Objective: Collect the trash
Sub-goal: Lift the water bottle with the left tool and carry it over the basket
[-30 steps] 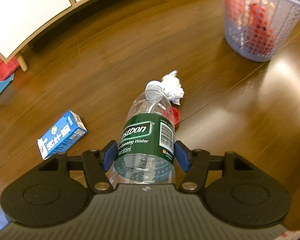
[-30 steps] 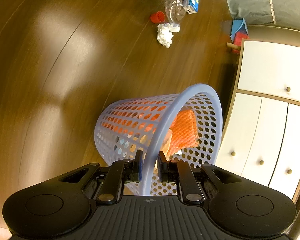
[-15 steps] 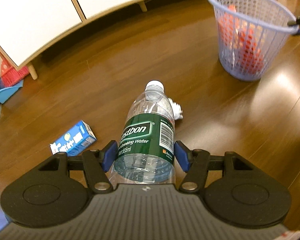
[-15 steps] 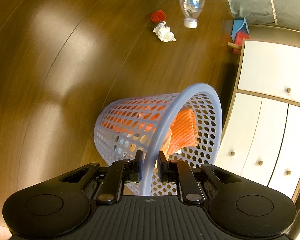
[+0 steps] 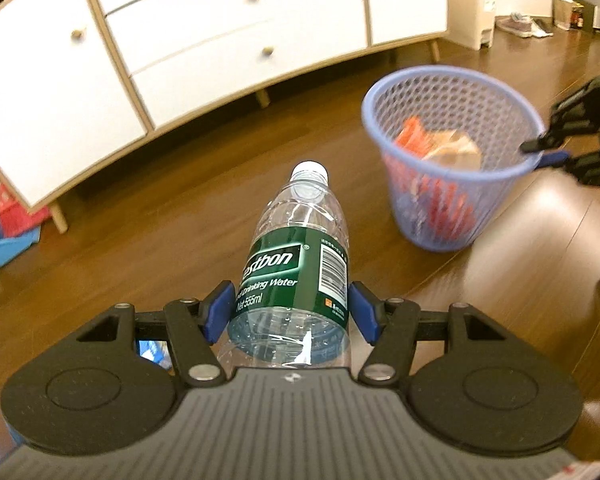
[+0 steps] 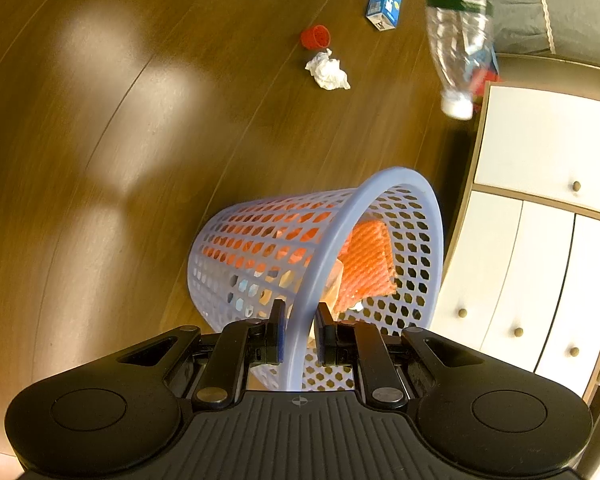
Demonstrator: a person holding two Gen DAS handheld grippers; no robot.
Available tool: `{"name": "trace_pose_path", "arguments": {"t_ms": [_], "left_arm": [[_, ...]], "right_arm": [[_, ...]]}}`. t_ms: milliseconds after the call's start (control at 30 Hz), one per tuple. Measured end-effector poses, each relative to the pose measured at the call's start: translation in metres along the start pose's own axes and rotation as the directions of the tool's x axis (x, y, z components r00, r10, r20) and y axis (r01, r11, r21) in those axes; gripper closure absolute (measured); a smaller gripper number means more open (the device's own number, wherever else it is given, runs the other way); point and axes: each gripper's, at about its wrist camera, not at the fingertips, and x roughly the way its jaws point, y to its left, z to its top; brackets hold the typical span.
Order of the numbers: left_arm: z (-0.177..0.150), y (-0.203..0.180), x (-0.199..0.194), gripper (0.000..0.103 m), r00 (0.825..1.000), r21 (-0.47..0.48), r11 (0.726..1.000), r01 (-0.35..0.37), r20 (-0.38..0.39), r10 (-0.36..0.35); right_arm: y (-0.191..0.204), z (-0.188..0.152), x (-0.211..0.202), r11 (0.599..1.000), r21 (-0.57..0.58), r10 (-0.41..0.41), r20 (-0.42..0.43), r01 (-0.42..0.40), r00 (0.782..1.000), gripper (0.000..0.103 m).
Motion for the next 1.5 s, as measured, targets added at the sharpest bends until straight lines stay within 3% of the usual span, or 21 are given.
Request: {"name": "trace_pose_path", "arguments": {"t_ms": [400, 767, 1000, 1267, 1500], "left_arm": [[0.046, -0.039, -0.001, 0.045, 0.994, 0.072, 0.996, 0.058, 0.092, -0.065], [0.062, -0.062, 0.015, 0.045, 0.987, 0.121, 0.987, 0.103, 0.109, -0.116], [0.073, -0.073, 0.025, 0.045, 0.982, 0.148, 0.981, 0.129, 0.121, -0.147], [0.078, -0.085, 0.031, 0.045, 0.977, 0.184, 0.971, 0.152, 0.117, -0.176], [0.080, -0.093, 0.033, 0.045, 0.974, 0.207, 0.964, 0.166, 0.121, -0.194]], "right_arm": [[0.001, -0.001, -0.002, 1.000, 0.012, -0.002, -0.006, 0.002, 1.000, 0.092], [-0.007, -0.001, -0.001, 0.995, 0.101, 0.010, -0.012, -0.009, 1.000, 0.091], [-0.021, -0.007, -0.010, 0.951, 0.294, 0.081, 0.057, -0.094, 0.995, 0.093], [-0.023, -0.001, -0.019, 0.916, 0.356, 0.146, 0.134, -0.185, 0.980, 0.094], [-0.019, 0.002, -0.020, 0.909, 0.357, 0.171, 0.149, -0.214, 0.974, 0.094]]}}
